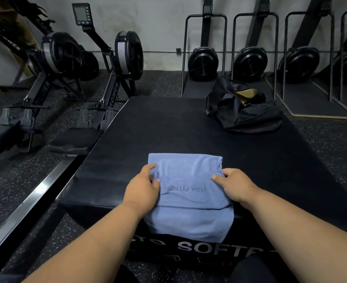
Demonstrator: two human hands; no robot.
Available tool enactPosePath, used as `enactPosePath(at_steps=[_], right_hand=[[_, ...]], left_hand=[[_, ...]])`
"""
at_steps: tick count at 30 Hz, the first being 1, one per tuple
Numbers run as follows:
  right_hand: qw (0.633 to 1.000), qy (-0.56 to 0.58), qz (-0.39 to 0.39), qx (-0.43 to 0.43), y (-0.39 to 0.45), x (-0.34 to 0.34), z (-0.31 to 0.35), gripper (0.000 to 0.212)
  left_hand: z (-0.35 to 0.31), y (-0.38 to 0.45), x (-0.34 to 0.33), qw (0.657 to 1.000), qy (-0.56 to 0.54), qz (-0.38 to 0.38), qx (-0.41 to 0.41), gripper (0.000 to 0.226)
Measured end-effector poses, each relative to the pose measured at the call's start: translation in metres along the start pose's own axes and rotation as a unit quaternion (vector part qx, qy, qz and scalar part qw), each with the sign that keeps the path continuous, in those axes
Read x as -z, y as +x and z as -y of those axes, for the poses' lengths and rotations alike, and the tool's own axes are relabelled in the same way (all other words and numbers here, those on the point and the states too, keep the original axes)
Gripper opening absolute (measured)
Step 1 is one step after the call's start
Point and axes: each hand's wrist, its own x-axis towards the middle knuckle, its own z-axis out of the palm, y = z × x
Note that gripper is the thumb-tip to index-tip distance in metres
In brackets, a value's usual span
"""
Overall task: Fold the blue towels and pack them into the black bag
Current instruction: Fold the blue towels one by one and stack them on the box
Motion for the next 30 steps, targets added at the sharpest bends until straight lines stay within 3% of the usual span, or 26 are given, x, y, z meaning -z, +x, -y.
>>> enactPosePath(at_steps=[6,13,22,25,30], right_hand=[[0.999,0.021,0.047,0.009,-0.039,0.005,0.01,0.03],[0.996,0.049,0.065,0.026,-0.097,0.021,0.03,0.029],[0.997,0.065,0.043,0.02,-0.109,0.031,0.064,0.021],[0.998,0.043,0.008,0.041,-0.086,0.035,0.108,0.018],[0.973,0.219,-0.045,0.064,-0.04,0.079,0.253,0.027]], left_hand=[[0.008,-0.027,0.015,0.989,-0.138,-0.011,0.045,0.038],[0.018,-0.065,0.07,0.958,-0.275,-0.021,0.075,0.048],[-0.015,-0.051,0.113,0.969,-0.239,-0.05,0.017,0.041],[-0.05,-0.017,0.128,0.975,-0.206,-0.078,0.001,0.038],[-0.147,0.052,0.202,0.948,-0.252,-0.186,-0.051,0.038]])
